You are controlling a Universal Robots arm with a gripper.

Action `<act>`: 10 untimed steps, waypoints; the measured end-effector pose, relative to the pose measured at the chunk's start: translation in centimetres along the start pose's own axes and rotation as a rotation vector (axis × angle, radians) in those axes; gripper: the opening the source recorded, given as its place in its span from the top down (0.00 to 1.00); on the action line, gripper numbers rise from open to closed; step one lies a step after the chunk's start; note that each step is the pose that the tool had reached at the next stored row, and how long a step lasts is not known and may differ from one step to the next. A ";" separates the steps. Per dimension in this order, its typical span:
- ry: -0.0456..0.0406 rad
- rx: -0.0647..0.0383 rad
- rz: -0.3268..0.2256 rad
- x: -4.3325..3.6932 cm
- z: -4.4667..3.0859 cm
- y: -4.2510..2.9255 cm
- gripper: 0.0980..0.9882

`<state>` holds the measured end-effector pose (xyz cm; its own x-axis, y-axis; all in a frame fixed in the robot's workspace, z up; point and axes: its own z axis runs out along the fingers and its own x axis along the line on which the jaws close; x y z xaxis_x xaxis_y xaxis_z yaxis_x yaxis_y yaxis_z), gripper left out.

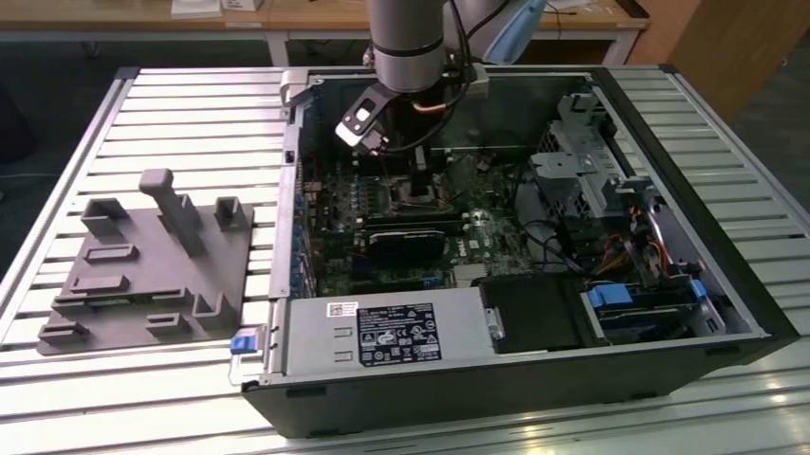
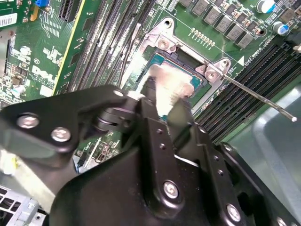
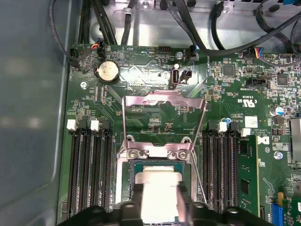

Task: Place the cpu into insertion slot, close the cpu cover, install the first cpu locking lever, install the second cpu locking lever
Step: 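Place the cpu into insertion slot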

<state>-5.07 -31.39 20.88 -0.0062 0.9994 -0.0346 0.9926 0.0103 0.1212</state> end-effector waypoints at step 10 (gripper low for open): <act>0.0001 0.000 0.000 0.00 -0.04 0.01 0.99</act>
<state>-5.07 -31.39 20.92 -0.0062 0.9994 -0.0346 0.9926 0.0103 0.1213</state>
